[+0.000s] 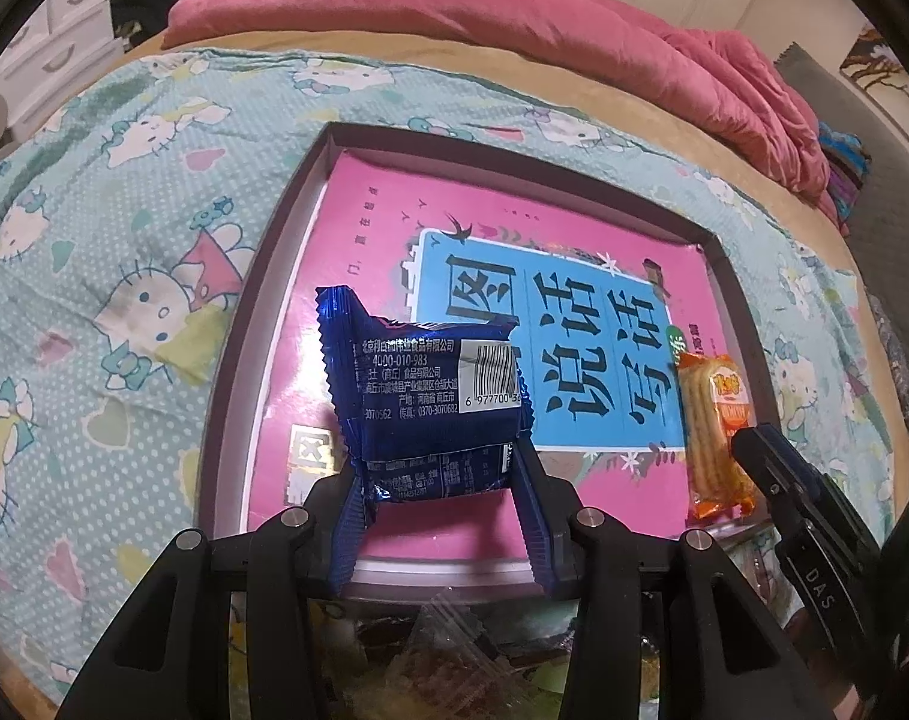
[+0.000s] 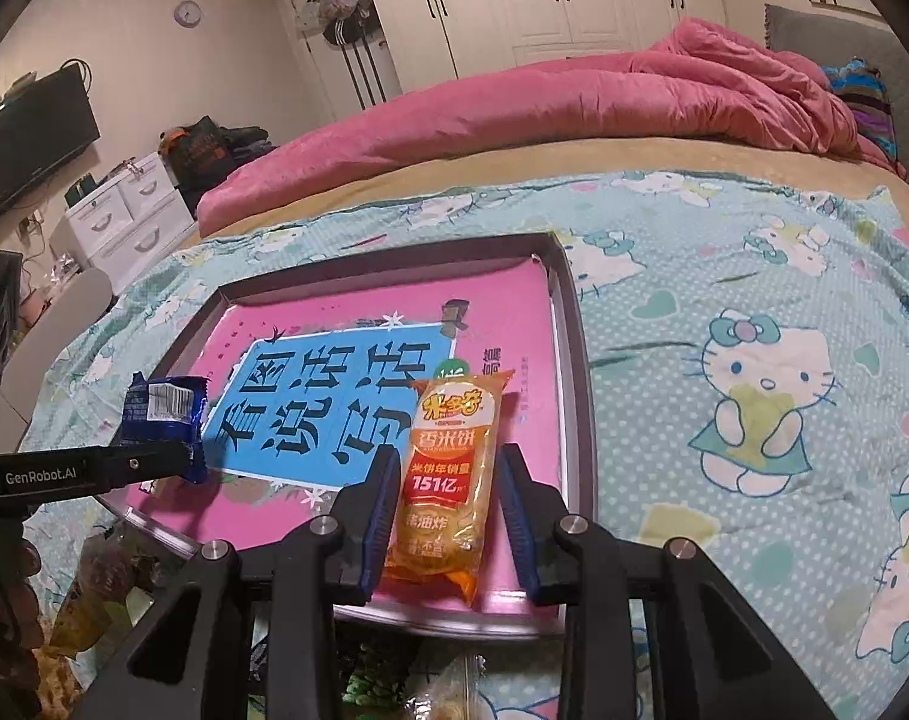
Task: Organize snacks
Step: 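Carry both snacks over the pink book tray and lower them inside, then open both tools to release the snacks in the tray and withdraw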
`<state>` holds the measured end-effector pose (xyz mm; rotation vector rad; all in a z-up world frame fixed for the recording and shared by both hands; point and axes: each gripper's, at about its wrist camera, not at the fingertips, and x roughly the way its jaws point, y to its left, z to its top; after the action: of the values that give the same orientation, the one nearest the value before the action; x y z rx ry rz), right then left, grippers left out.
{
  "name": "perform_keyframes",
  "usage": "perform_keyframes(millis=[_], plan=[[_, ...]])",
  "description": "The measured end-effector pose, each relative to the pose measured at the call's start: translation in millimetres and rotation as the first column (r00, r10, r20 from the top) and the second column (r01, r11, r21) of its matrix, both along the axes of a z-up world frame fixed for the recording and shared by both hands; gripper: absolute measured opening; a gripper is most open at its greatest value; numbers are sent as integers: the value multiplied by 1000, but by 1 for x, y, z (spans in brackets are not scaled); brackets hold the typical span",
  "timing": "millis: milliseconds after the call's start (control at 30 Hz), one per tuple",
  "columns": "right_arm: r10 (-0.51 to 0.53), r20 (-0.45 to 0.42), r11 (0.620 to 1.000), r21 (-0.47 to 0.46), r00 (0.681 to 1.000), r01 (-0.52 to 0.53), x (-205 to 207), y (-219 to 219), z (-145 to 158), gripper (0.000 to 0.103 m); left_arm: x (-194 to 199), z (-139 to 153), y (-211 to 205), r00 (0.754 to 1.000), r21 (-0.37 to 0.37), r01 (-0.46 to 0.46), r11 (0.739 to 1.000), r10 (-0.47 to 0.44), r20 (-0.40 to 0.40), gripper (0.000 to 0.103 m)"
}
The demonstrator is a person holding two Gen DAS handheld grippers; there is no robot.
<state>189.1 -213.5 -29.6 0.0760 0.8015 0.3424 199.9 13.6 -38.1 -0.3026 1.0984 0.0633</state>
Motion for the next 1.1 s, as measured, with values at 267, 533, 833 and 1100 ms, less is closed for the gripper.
perform_keyframes(millis=[267,533,833,1100], plan=[[0,-2,1000,23,1000,0,-7,-6,4,34,1,-4,-1,1000,-13,15,1000,-15,-13,46],[-7,18,999,50,1000,6,-15,-15,13,34,1,-4,2,1000,-18,18,1000,-19,-14,47],[5,50,998,57,999,-8,-21,-13,20,41,-7,3,7,1000,-32,12,999,-12,-4,52],[-2,66,998,68,998,-3,-24,-17,25,48,-17,20,11,999,-47,11,999,-9,41,59]])
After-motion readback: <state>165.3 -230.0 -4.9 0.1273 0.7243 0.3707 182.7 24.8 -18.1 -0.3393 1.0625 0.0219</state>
